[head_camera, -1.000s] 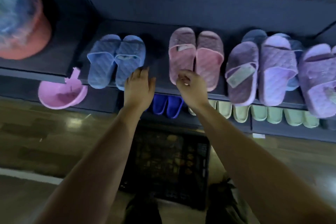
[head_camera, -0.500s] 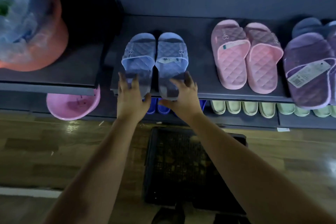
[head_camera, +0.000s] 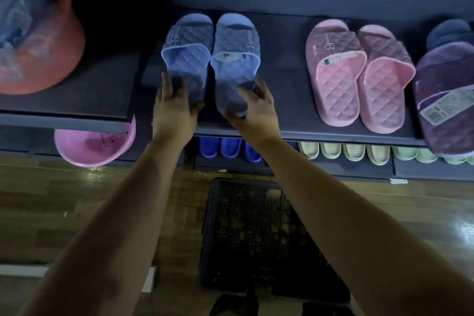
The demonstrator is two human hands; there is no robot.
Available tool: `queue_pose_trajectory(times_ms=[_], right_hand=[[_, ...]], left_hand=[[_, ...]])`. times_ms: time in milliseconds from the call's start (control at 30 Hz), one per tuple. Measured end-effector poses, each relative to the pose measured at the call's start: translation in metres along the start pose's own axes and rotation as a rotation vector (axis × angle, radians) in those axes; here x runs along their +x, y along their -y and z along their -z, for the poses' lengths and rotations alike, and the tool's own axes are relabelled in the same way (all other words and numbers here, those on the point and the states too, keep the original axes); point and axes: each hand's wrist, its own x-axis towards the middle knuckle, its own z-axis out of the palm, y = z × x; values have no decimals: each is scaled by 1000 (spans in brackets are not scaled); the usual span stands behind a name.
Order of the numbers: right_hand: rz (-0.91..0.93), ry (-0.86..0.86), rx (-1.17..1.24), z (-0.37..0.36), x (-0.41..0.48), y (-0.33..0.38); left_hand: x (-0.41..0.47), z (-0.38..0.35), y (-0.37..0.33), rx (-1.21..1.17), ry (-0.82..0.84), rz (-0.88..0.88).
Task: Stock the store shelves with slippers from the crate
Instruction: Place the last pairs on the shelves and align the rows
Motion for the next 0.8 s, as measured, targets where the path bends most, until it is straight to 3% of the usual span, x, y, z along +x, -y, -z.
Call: queue_pose_trajectory(times_ms=[100, 200, 333, 467, 633, 800], right_hand=[[60, -46, -9, 16, -6, -12], [73, -291, -55, 56, -14, -37], [-77, -473, -223, 122, -25, -90], [-323, -354, -345, 165, -37, -135], [-274, -262, -339, 180, -38, -164], [-256, -254, -295, 176, -32, -167]], left_hand=[[-7, -3, -23, -20, -127, 18], [-22, -10, -75, -110, -273, -126], [-34, -43, -162, -215, -160, -296], [-38, -72, -228, -269, 21, -300], [-26, -93, -260, -176, 129, -240], [-23, -90, -258, -161, 94, -203]])
